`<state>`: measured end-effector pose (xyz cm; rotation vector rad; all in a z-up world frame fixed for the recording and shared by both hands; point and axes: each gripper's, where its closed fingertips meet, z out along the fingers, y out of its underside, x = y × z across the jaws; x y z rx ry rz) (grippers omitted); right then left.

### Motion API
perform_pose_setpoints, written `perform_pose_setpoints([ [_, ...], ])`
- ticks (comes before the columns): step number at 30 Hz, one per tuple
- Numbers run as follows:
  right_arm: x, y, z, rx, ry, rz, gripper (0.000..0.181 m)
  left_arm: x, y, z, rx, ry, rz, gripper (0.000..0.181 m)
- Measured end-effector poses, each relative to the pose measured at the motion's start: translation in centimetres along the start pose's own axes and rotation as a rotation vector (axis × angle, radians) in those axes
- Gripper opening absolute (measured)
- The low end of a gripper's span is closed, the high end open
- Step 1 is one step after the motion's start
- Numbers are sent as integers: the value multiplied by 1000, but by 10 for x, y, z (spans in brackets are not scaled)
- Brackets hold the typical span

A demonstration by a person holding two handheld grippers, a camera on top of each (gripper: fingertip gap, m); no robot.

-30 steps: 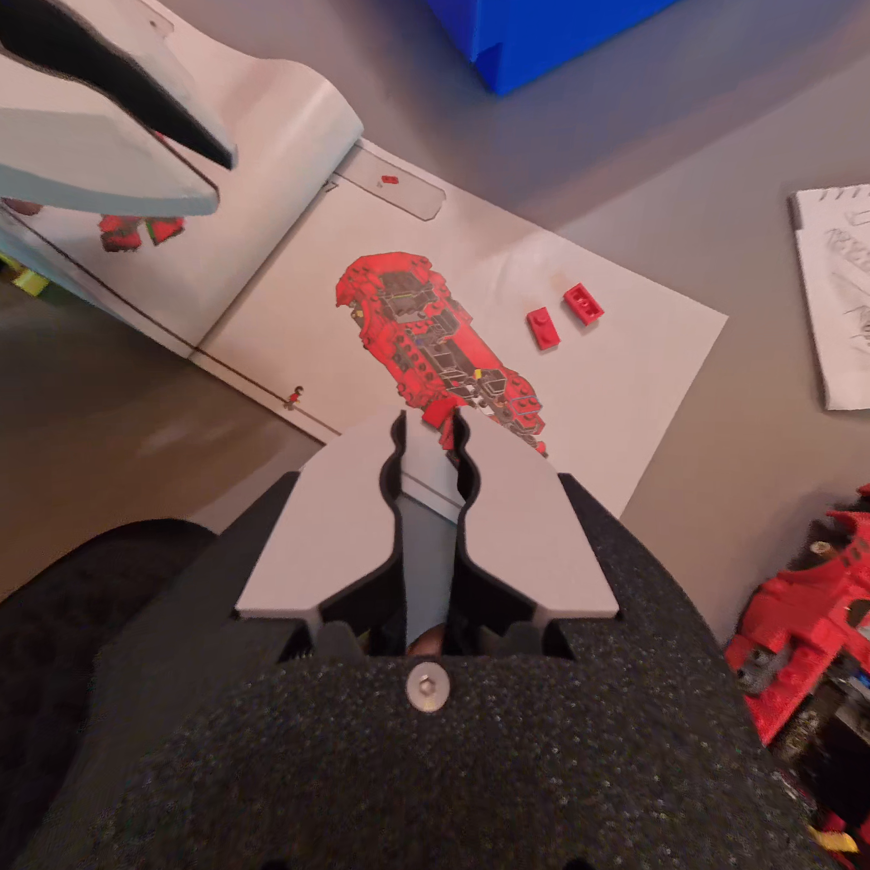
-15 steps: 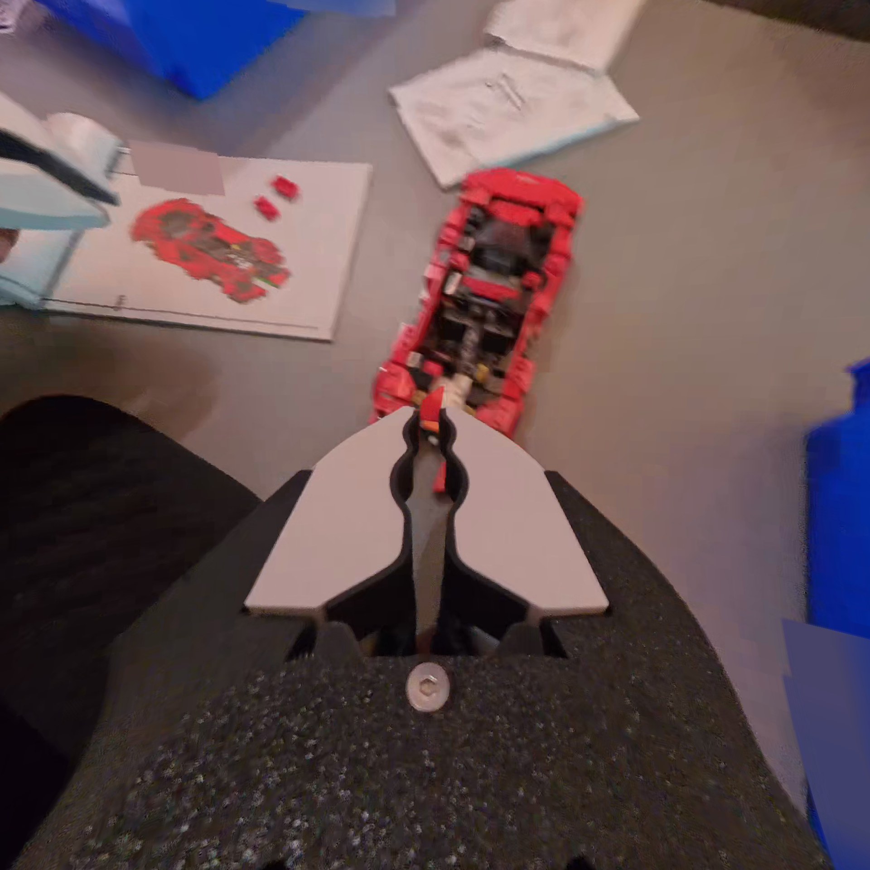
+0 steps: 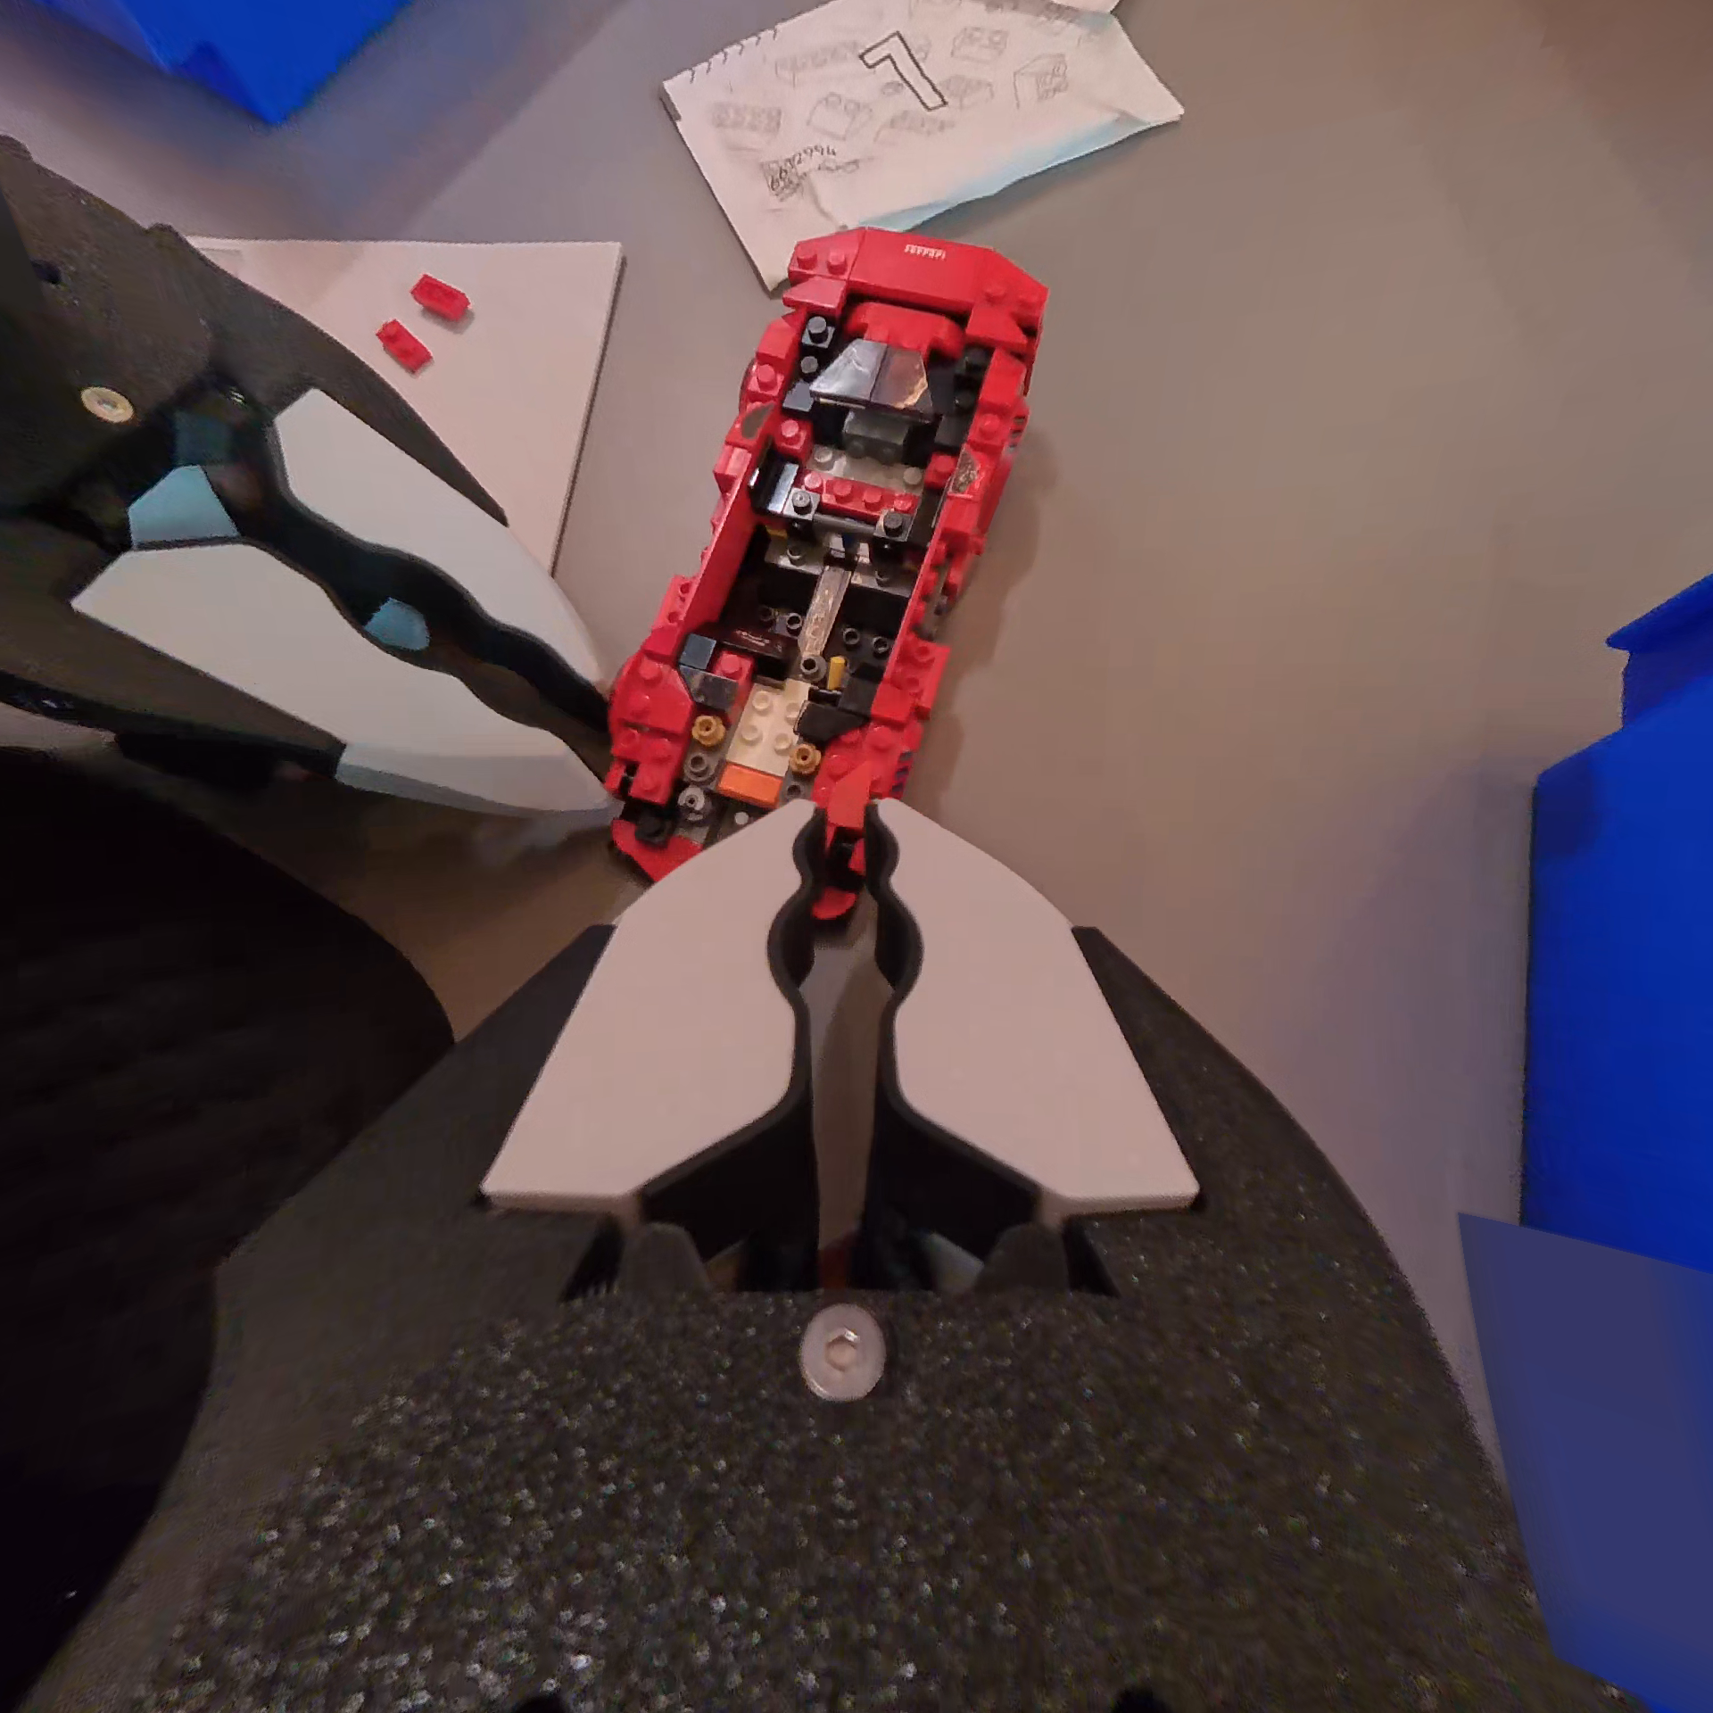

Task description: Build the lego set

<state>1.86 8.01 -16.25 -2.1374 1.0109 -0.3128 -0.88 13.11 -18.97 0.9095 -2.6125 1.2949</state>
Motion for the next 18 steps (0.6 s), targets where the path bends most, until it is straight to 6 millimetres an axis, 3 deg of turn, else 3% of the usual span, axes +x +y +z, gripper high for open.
perform_pose_setpoints([
  [1,0,1,0,-6,-1,-4,8,2,-1,2,3,1,3,14],
  [8,6,0,-1,-81,37,-30,8,27,-13,12,38,72,33,14],
  [18,12,-2,10,-239,101,-135,8,31,-15,9,89,154,-35,14],
])
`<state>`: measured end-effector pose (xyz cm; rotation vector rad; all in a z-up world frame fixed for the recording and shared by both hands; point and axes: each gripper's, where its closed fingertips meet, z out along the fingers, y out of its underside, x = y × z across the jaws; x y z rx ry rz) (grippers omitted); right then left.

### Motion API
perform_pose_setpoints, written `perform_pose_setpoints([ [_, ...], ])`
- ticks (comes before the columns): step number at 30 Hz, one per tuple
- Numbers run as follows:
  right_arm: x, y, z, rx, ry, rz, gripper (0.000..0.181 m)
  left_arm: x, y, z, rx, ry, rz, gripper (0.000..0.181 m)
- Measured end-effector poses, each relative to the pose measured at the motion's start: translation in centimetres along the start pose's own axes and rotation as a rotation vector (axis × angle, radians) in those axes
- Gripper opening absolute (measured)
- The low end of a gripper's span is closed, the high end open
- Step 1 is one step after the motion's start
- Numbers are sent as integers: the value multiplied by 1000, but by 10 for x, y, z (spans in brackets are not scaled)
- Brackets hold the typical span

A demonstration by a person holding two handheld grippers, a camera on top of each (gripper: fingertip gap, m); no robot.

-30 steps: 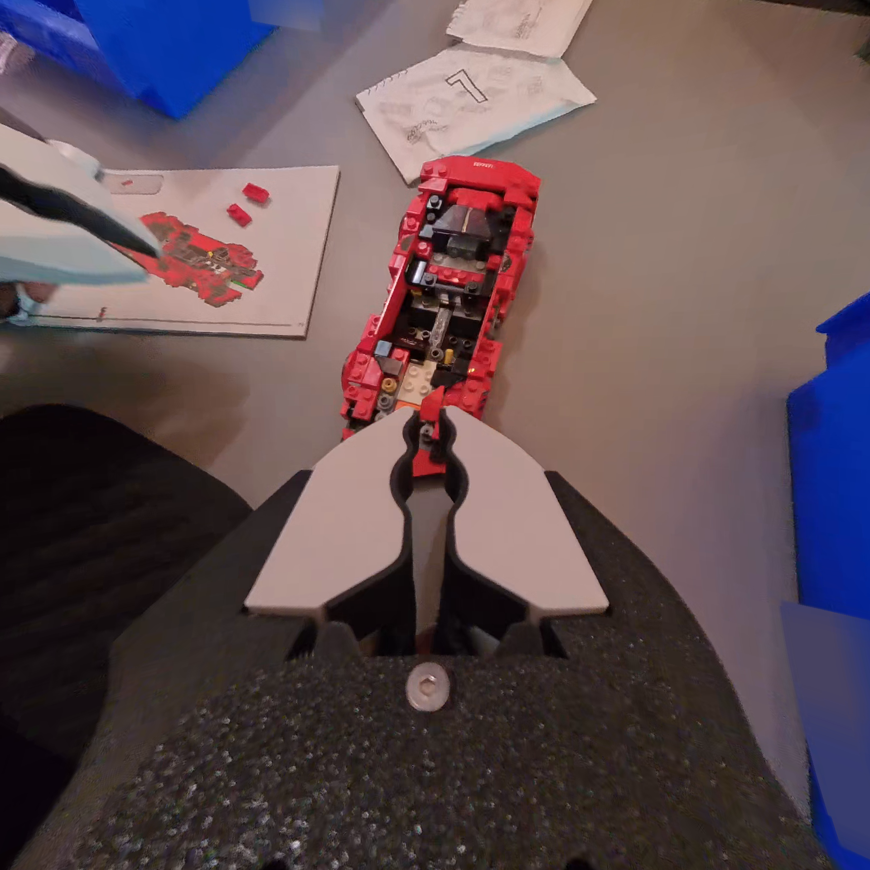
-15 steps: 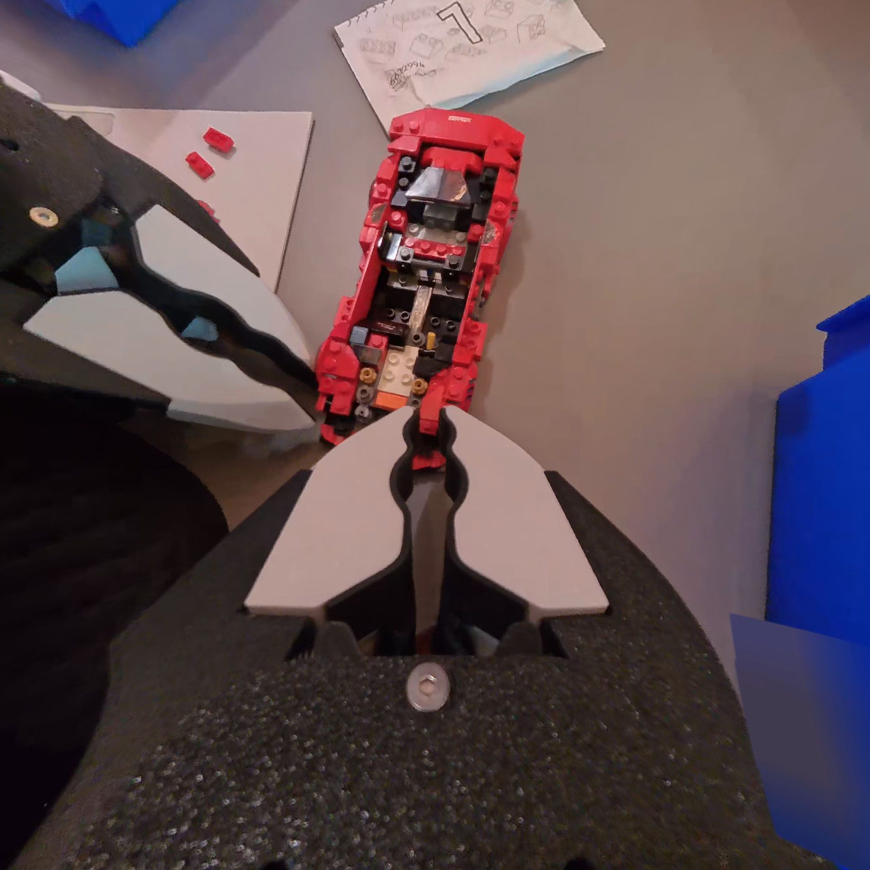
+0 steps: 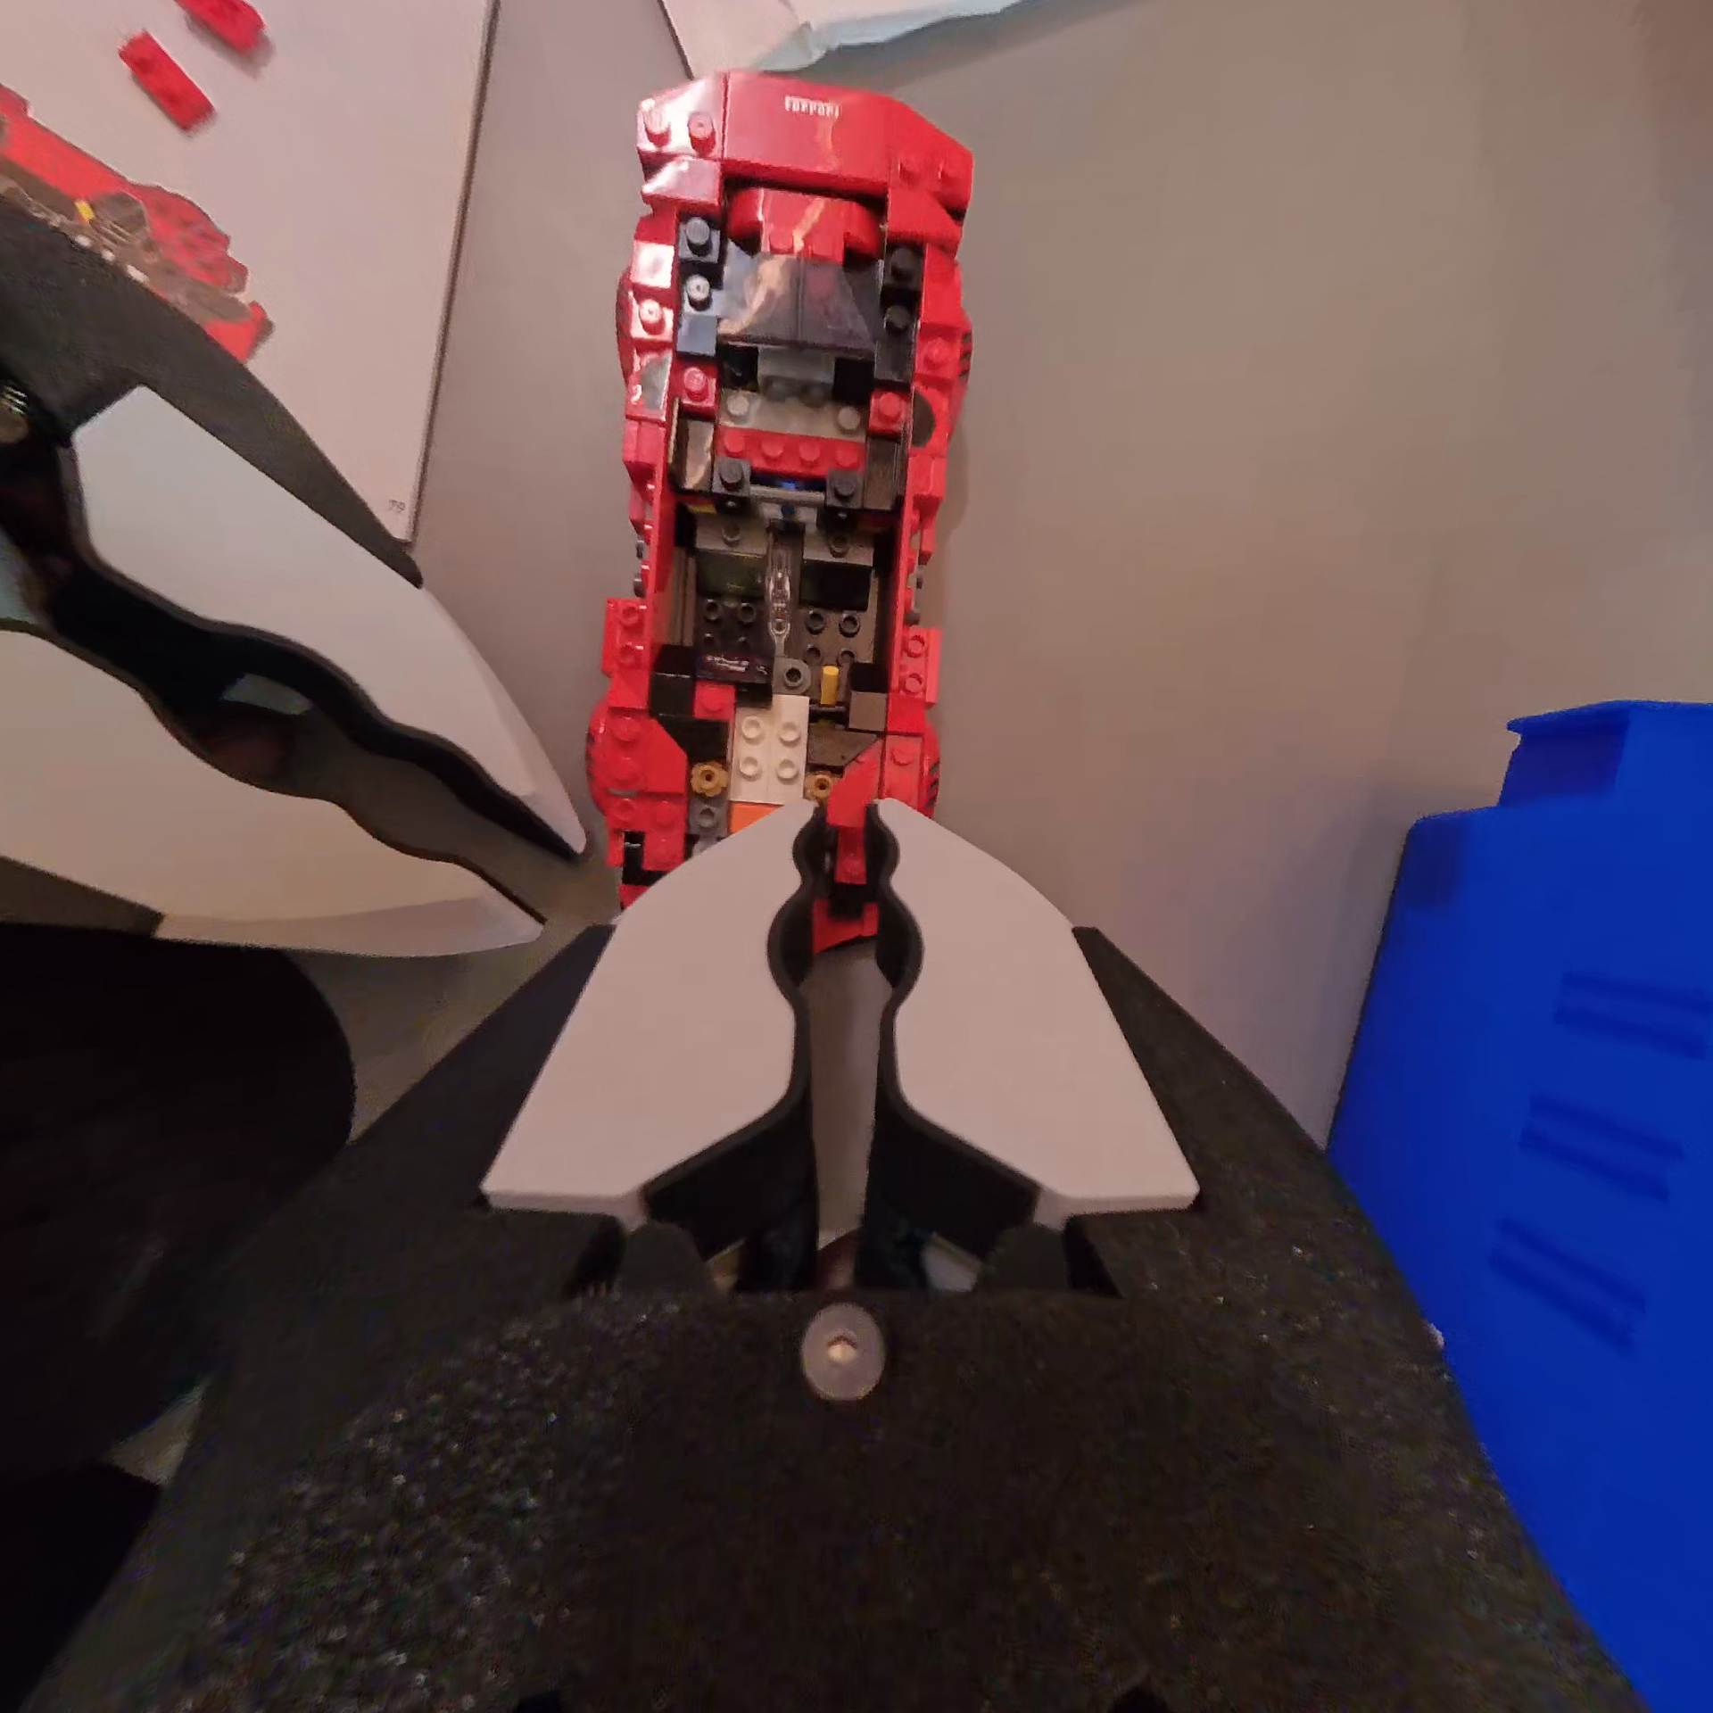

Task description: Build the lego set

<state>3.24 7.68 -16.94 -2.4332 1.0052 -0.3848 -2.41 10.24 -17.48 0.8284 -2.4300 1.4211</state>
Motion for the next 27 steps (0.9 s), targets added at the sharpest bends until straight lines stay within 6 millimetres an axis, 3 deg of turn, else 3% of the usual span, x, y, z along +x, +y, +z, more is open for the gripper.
perform_pose_setpoints([
  [27,1,-5,4,-13,51,-16,8,4,4,1,-20,45,-19,13],
])
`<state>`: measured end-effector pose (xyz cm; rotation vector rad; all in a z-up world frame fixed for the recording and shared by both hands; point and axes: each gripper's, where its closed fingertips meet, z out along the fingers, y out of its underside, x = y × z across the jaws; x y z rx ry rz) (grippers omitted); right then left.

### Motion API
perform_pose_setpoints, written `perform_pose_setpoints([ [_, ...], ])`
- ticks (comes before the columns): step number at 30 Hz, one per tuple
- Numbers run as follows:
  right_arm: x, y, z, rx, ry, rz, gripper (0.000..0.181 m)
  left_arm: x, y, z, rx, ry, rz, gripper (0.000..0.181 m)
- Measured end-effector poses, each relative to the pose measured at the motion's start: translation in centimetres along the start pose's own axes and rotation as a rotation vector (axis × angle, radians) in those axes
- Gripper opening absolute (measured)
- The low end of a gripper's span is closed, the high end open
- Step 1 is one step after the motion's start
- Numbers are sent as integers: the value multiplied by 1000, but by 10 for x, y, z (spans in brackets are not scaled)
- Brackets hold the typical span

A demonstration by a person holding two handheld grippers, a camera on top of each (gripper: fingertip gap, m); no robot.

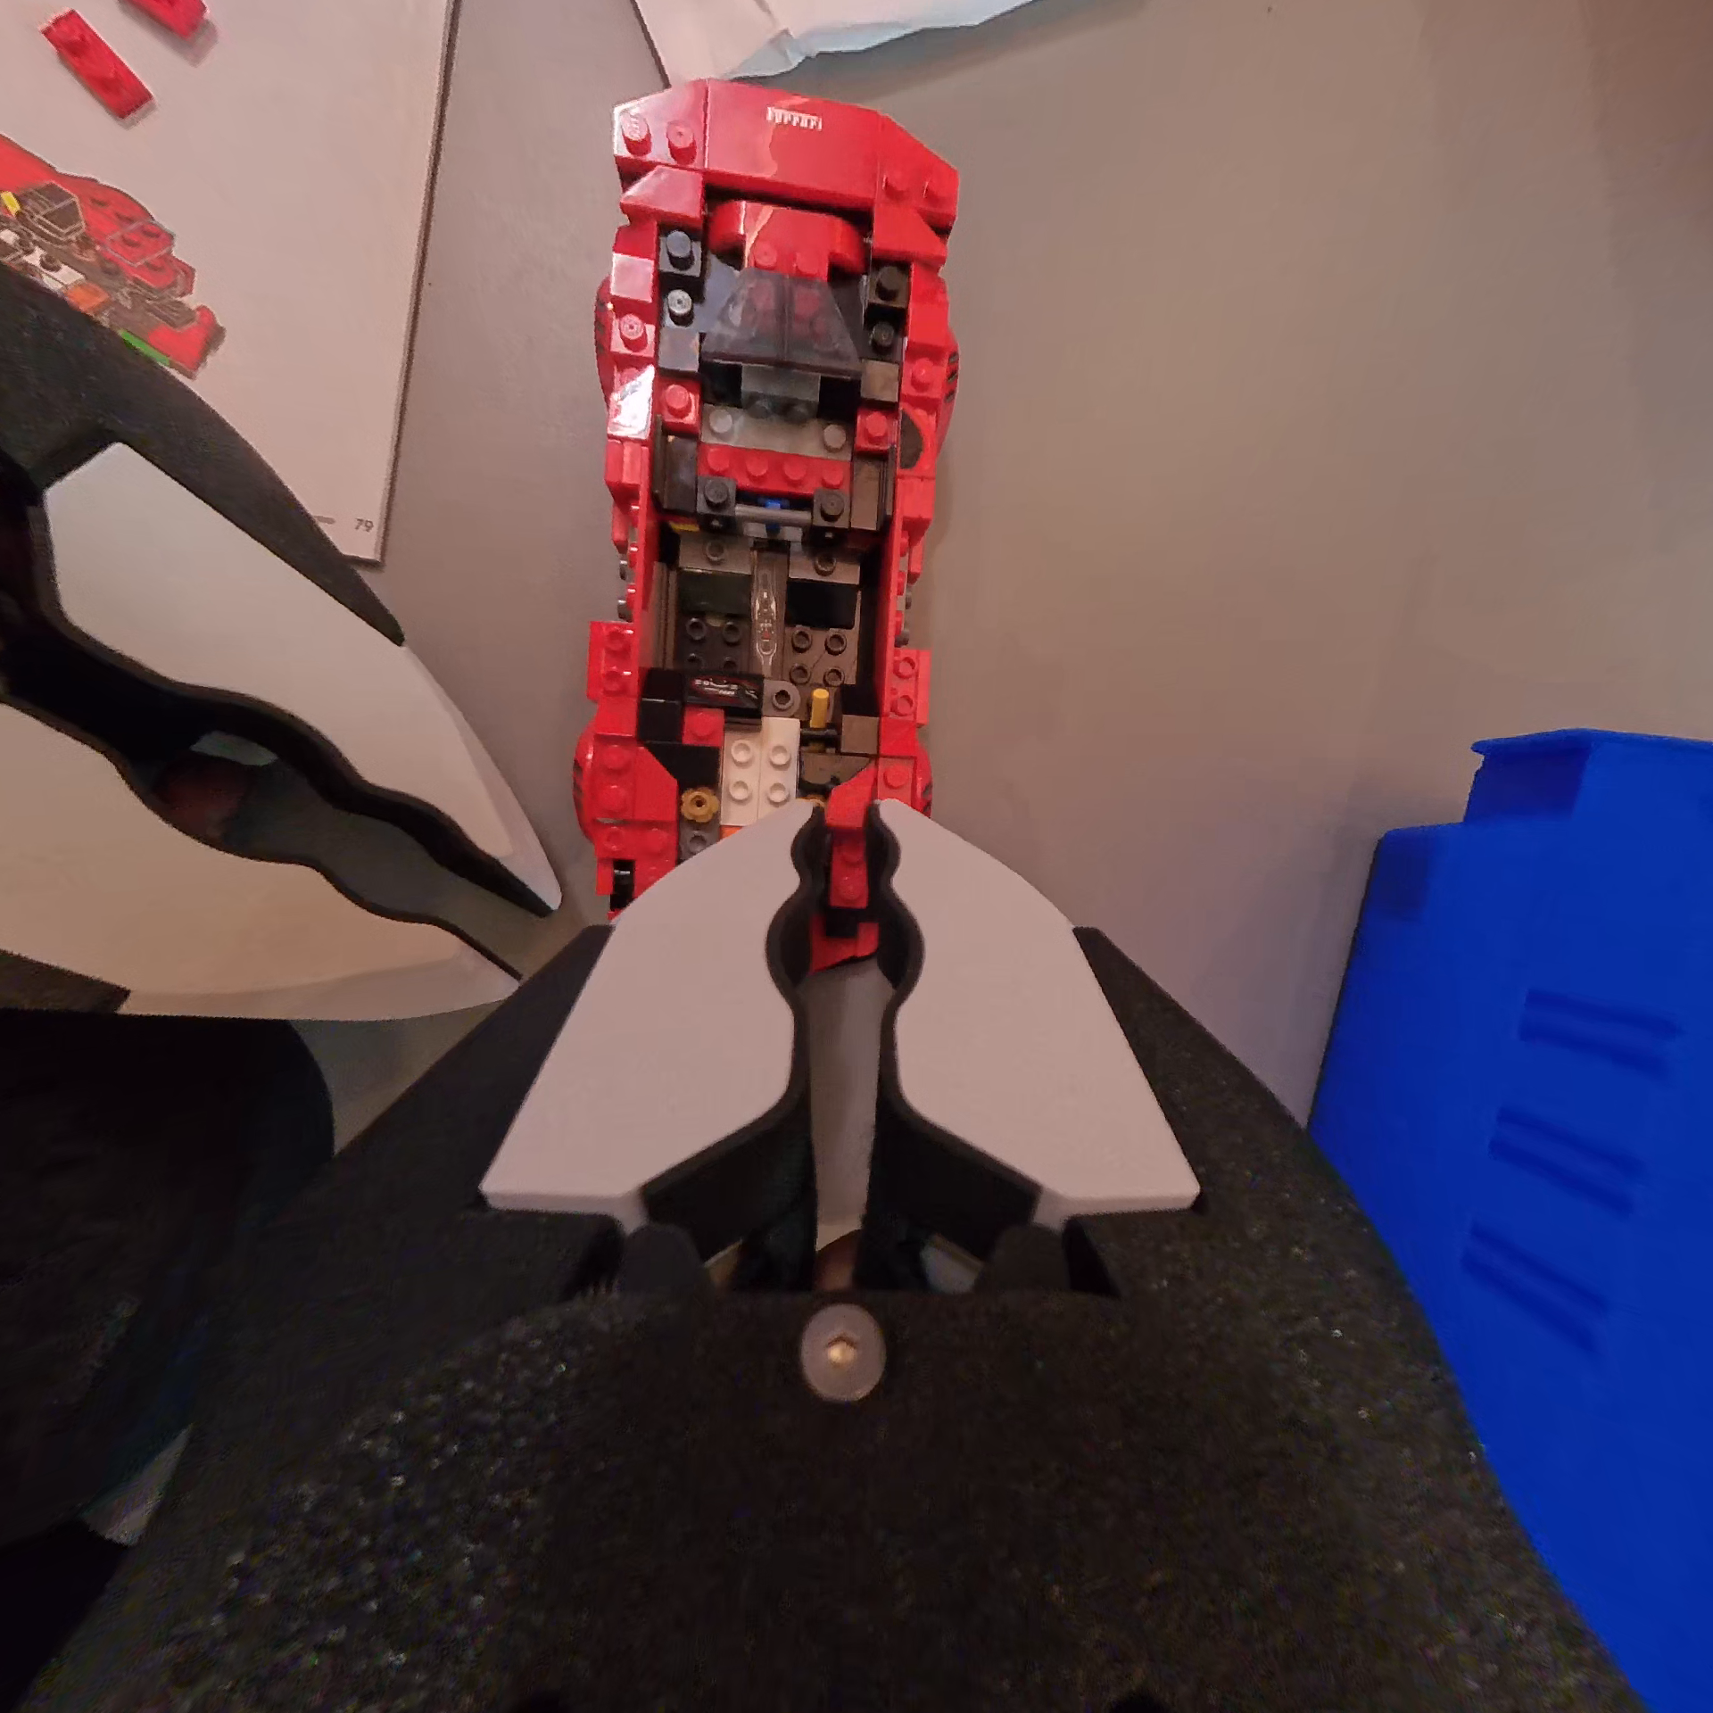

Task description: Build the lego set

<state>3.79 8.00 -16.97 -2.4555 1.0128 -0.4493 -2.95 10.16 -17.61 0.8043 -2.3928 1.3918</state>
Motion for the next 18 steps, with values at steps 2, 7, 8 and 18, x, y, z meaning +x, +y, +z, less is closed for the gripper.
perform_pose_setpoints([
  [2,0,0,0,2,0,-6,8,0,0,0,-1,1,-2,13],
  [7,1,0,0,8,14,-26,9,0,1,0,-6,6,-4,13],
  [8,2,-1,0,9,18,-30,9,0,1,0,-7,6,-5,13],
  [18,6,-5,-9,78,0,-64,0,0,1,0,-10,12,-14,13],
])
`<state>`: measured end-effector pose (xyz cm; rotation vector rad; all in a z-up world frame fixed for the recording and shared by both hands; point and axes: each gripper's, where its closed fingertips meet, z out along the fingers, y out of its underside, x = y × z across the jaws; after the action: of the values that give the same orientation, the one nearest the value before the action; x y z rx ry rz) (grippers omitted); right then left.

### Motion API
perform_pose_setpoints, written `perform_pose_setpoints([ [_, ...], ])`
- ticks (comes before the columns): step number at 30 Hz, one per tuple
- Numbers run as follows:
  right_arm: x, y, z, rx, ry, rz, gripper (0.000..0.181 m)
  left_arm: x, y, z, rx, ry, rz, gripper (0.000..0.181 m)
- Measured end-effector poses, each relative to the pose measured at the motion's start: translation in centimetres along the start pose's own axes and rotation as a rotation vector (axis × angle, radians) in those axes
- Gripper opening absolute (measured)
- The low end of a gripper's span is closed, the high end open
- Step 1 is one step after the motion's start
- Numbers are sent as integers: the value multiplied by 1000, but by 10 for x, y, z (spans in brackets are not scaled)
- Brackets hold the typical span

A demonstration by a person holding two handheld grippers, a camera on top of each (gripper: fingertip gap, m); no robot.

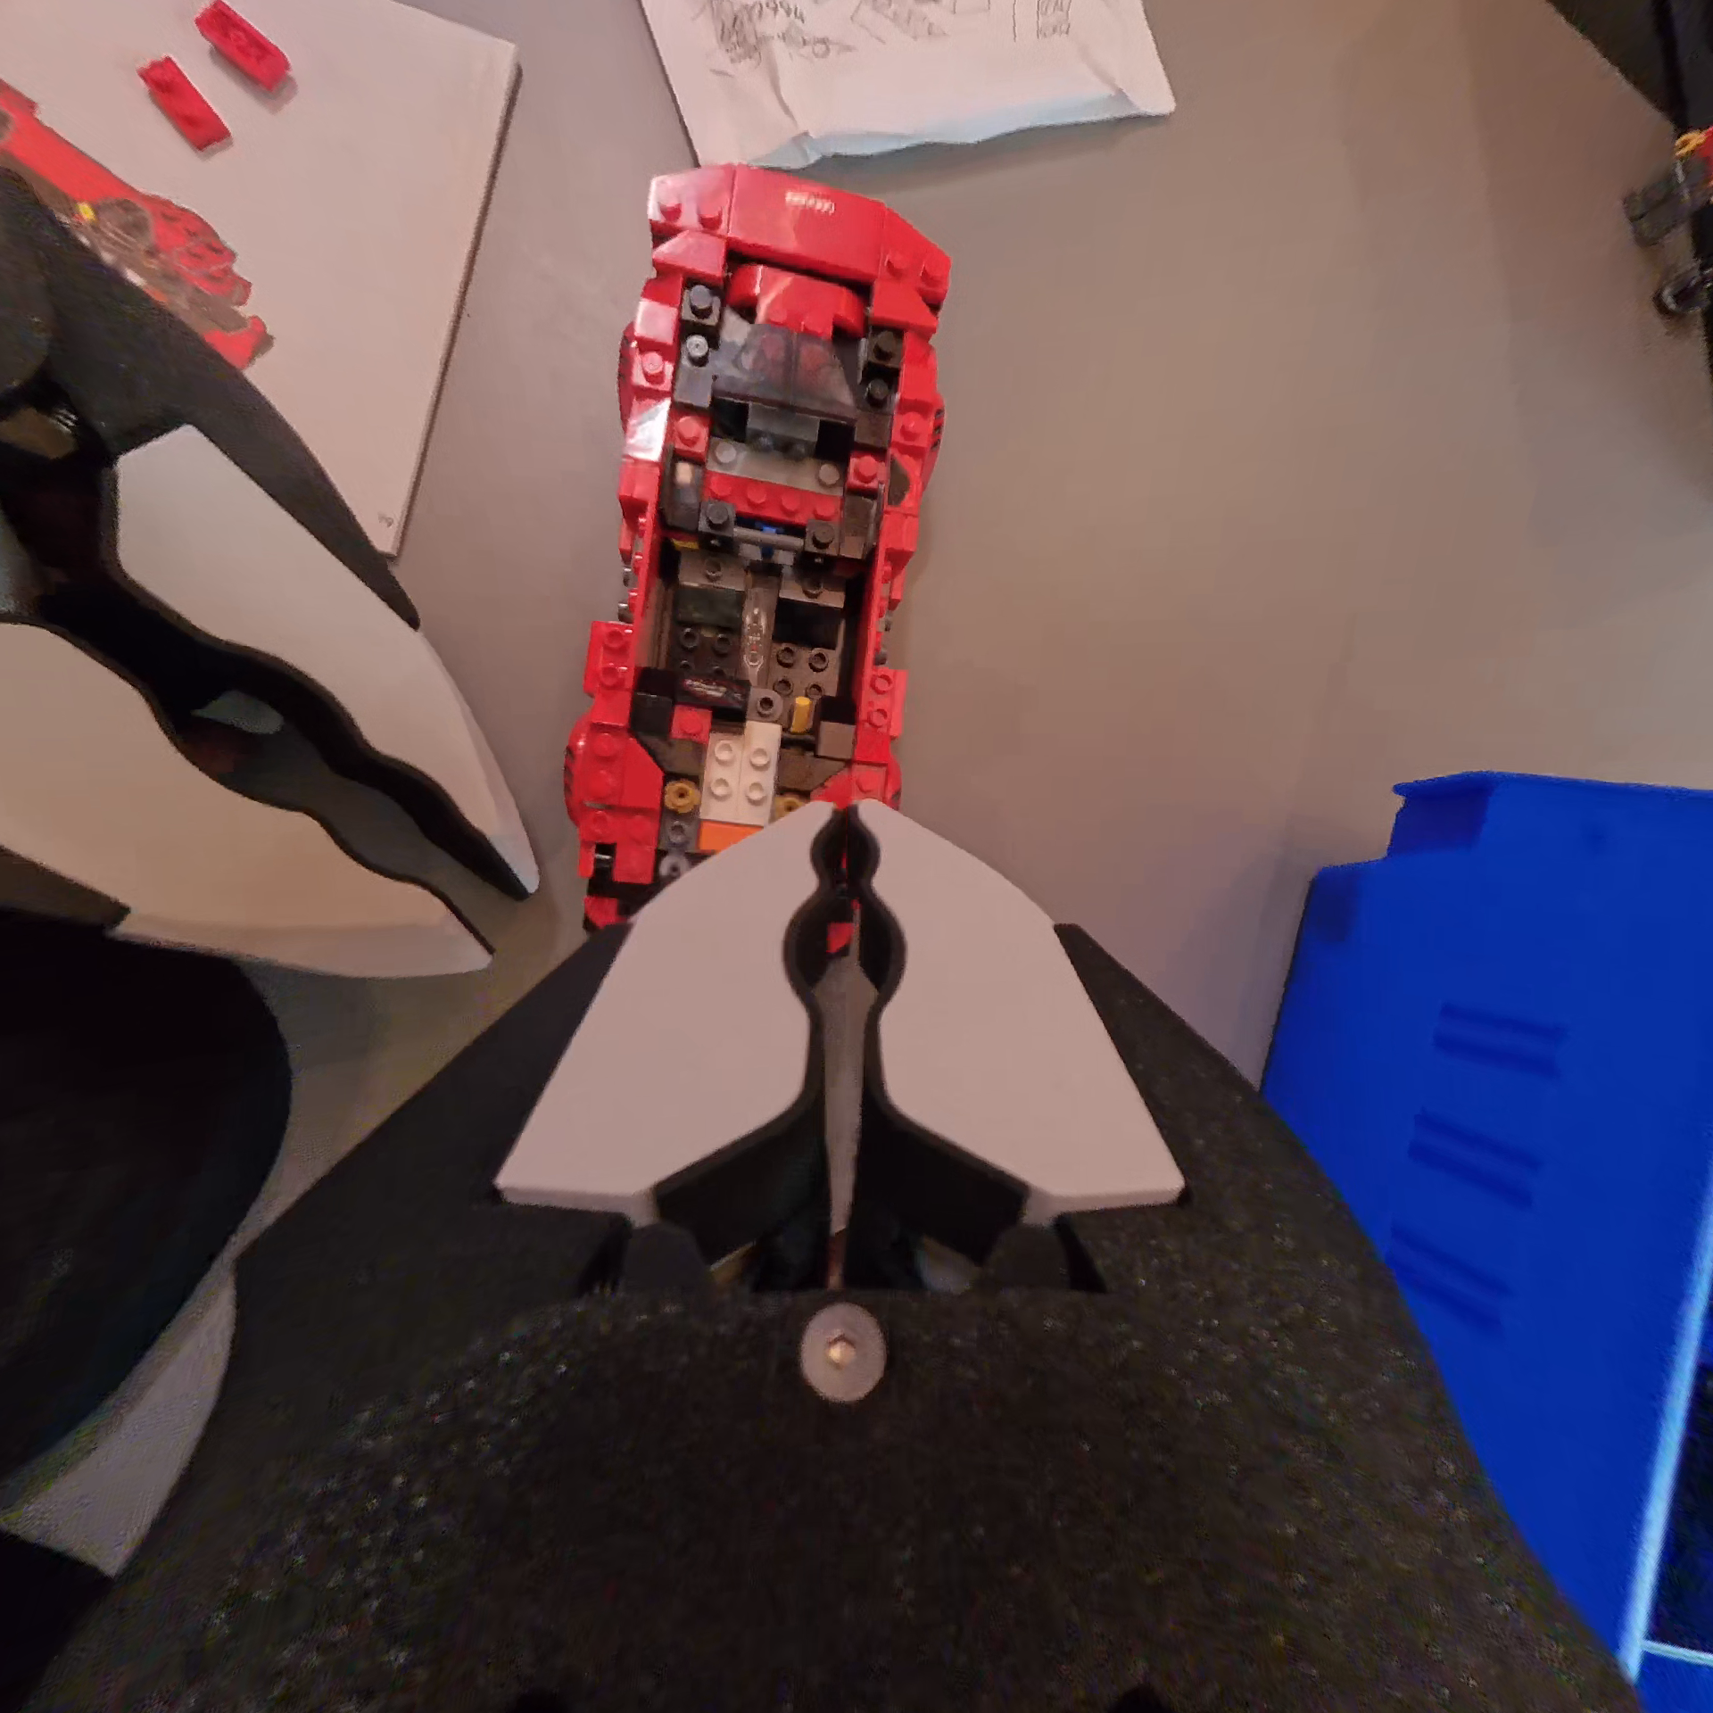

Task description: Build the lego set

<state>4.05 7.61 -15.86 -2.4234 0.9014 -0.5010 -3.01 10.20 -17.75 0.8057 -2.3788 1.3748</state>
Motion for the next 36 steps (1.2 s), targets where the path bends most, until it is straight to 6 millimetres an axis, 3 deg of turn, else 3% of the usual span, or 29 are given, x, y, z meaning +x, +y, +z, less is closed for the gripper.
perform_pose_setpoints([
  [8,-3,0,5,26,-136,-78,0,-2,0,1,-5,-9,-5,13],
  [36,-3,2,14,-106,-201,-220,0,0,2,6,-21,4,-18,12],
])
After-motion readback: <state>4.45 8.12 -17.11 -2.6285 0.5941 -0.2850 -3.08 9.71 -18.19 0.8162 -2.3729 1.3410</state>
